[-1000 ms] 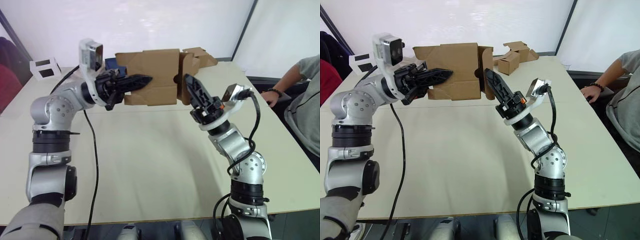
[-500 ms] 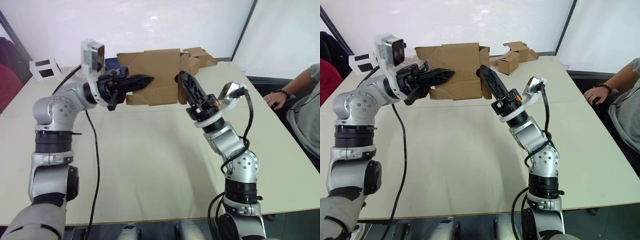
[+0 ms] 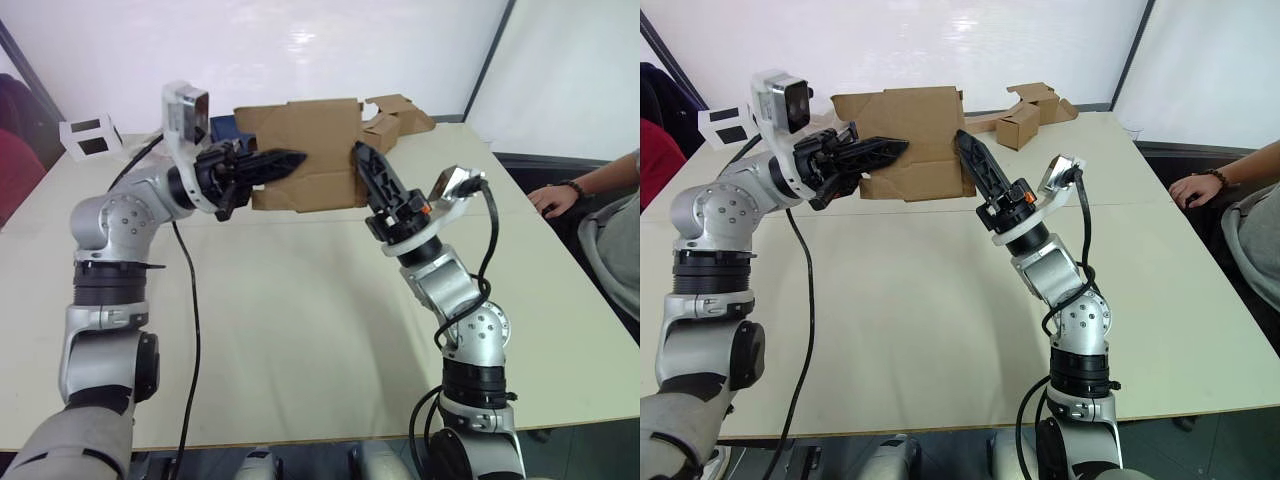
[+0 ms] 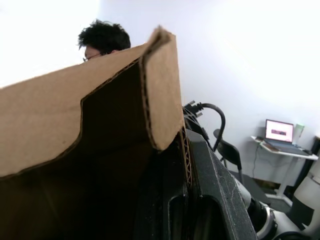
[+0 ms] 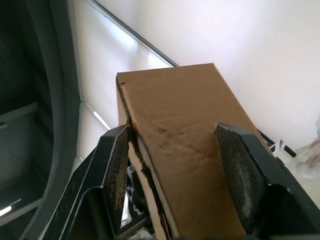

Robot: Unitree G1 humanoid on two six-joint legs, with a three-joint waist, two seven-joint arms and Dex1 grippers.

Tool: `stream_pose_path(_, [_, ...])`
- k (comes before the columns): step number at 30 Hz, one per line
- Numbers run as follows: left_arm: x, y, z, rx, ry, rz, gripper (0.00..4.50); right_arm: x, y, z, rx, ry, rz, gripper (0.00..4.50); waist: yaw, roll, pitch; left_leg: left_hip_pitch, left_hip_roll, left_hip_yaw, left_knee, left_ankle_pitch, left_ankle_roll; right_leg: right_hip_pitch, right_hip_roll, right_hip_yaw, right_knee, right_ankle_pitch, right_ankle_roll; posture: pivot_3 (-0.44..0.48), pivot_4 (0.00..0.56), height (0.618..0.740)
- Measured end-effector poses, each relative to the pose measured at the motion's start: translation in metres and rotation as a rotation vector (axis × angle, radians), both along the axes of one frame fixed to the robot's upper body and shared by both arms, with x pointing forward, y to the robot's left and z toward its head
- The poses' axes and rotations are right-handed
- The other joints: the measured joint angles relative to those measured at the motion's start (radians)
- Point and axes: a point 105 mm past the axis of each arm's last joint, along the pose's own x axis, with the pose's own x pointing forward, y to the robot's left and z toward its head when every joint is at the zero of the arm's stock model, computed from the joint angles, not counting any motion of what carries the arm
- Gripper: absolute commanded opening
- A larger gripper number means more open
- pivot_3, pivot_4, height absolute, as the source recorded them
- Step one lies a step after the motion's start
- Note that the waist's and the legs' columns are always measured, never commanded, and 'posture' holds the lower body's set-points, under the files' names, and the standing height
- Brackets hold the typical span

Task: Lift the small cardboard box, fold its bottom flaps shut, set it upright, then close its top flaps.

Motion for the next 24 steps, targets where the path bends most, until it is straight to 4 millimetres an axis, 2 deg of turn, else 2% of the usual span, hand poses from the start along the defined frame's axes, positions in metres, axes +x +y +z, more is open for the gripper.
stream_pose_path(15, [0.008, 0.003, -0.004, -0.008, 0.021, 0.032, 0.0, -0.012, -0.006, -0.005, 0.006, 0.007, 0.02, 2.73, 0.0, 0.0, 0.0, 0.0, 0.0, 0.0, 0.0, 0.0, 0.0, 0.0, 0.0, 0.0, 0.0, 0.0, 0.0, 0.0, 0.15, 0.74])
stream_pose_path(24, [0.008, 0.002, 0.0, -0.019, 0.012, 0.03, 0.0, -0.013, 0.002, -0.007, -0.009, 0.01, 0.032, 2.73, 0.0, 0.0, 0.0, 0.0, 0.0, 0.0, 0.0, 0.0, 0.0, 0.0, 0.0, 0.0, 0.0, 0.0, 0.0, 0.0, 0.15, 0.74])
